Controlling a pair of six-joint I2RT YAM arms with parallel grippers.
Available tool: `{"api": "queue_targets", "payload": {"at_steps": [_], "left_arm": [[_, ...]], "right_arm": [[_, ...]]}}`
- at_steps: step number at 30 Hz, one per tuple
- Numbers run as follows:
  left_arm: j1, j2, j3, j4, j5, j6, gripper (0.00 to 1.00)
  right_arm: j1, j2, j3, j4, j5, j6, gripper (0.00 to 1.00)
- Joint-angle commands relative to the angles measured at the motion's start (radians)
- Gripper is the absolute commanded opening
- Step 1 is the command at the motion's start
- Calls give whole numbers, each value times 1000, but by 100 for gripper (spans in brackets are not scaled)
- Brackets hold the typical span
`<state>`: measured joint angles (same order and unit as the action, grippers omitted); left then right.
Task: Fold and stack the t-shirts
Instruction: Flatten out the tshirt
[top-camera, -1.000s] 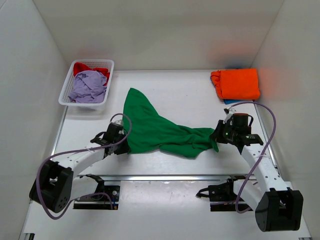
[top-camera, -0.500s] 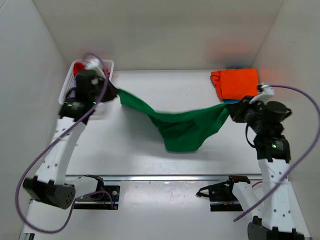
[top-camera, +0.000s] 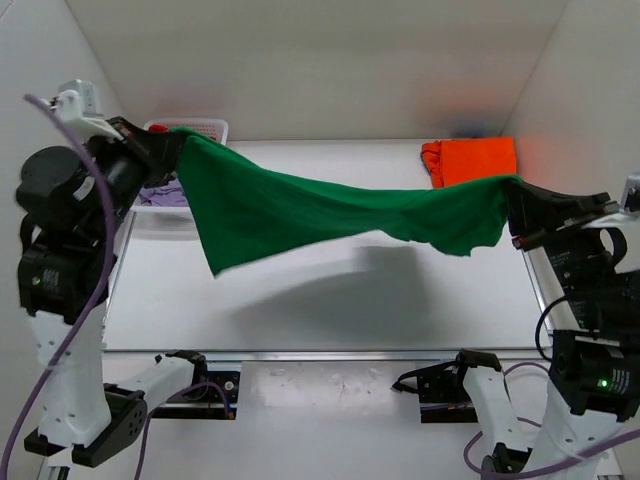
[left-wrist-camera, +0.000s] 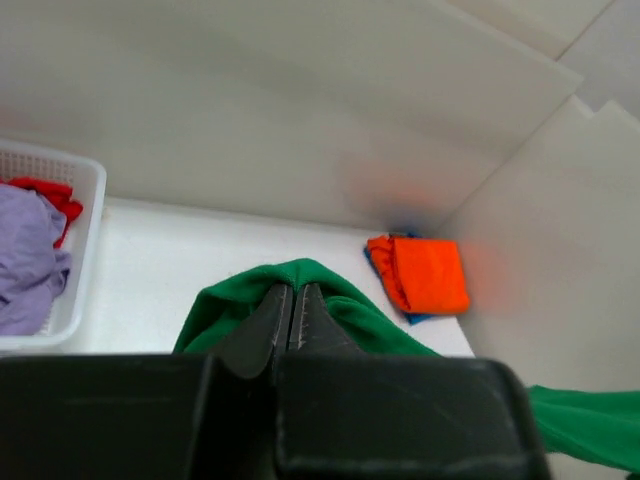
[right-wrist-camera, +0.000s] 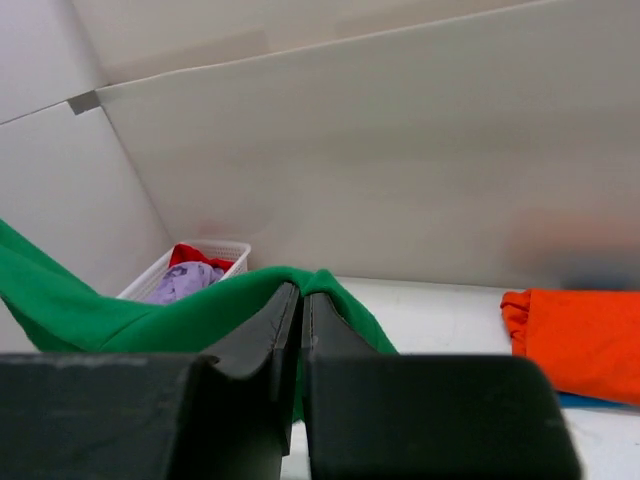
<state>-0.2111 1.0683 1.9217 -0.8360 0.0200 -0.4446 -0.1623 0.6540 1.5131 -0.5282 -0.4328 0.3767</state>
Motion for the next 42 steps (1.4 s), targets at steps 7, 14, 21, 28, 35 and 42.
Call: {"api": "queue_targets", "payload": {"at_steps": [7, 14, 21, 28, 35, 42], "left_arm": [[84, 217, -224, 132, 80, 10, 0], [128, 583, 35, 138, 120, 49, 0], [257, 762, 366, 145, 248, -32, 0], [280, 651, 283, 160, 279, -33, 0], [164, 431, -342, 213, 285, 34, 0], [167, 239, -1079, 407, 276, -14, 0]], "right_arm": [[46, 338, -45, 115, -81, 10, 0], [92, 683, 79, 175, -101, -62, 0], [66, 1033, 700, -28, -65, -162, 0], [-52, 902, 541, 62, -168, -97, 0], [-51, 670, -104, 131, -227, -121, 0], [55, 473, -670, 57, -152, -88, 0]]}}
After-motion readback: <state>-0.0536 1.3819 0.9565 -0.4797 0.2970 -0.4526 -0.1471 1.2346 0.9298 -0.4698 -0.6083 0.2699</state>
